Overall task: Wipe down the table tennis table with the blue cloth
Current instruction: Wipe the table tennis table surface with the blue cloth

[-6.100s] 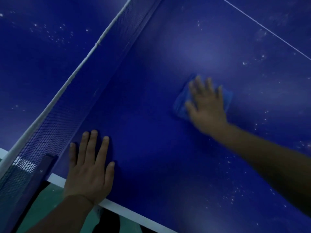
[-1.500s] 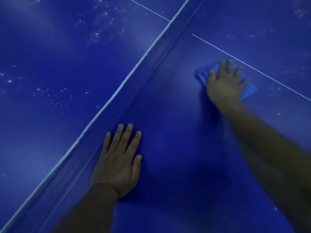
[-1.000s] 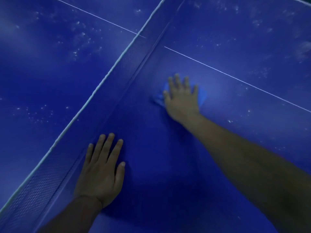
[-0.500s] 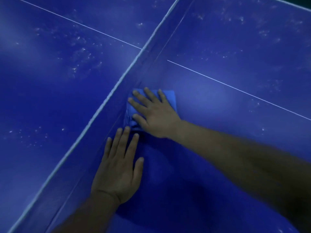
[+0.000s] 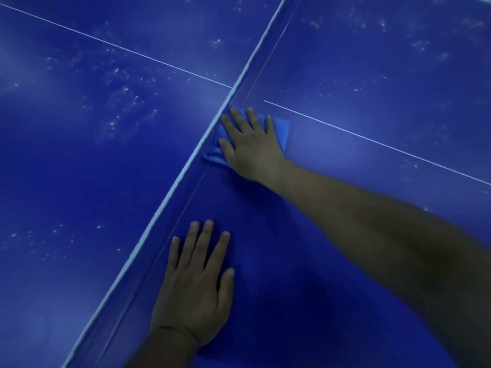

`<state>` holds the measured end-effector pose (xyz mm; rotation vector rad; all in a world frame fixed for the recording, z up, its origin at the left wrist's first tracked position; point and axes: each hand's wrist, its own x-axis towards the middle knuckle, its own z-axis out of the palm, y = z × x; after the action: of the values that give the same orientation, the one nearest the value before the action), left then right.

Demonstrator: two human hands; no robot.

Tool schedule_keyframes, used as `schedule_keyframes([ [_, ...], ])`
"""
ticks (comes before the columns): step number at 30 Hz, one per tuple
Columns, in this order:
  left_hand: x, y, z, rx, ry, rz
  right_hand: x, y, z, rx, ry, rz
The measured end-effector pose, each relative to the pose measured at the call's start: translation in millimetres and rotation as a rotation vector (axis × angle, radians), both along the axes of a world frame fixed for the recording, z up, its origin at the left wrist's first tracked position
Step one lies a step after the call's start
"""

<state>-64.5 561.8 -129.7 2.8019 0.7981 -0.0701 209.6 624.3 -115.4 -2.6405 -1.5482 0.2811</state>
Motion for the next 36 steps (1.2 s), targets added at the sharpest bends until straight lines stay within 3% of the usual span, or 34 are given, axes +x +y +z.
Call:
schedule_keyframes([
  [4,-2,1,-1,-0.011,-0.012,0.006,16,8,2,0.026,0.043,-0.205],
  [12,1,1,-2,-0.034,-0.026,0.019,126,-213,-5,-0.009,-0.096,-0.820],
  [16,0,3,-1,-0.030,-0.024,0.019,120,-213,-4,0.020,-0.067,-1.015],
  [18,-1,2,0,-0.036,-0.026,0.023,88,-177,-6,0.011,-0.088,-0.875],
  [22,0,-1,0,-0.043,-0.016,0.026,29,-152,-11,-0.037,-0.054,-0.185],
  [24,2,-1,1,-0.047,-0.026,0.029,66,-187,-8,-0.051,-0.089,-0.248],
  [26,3,-2,2,-0.046,-0.034,0.032,118,-242,-9,-0.073,-0.162,-0.547],
  [29,3,-1,1,-0.050,-0.047,0.032,160,-307,2,-0.038,-0.066,-1.020],
  [31,2,0,0,-0.052,-0.051,0.030,152,-300,3,-0.017,-0.036,-1.124],
  [33,1,0,0,-0.043,-0.046,0.028,120,-269,-2,-0.013,-0.069,-0.998],
  [36,1,0,-2,-0.044,-0.029,0.026,34,-229,-12,0.000,-0.131,-0.452],
])
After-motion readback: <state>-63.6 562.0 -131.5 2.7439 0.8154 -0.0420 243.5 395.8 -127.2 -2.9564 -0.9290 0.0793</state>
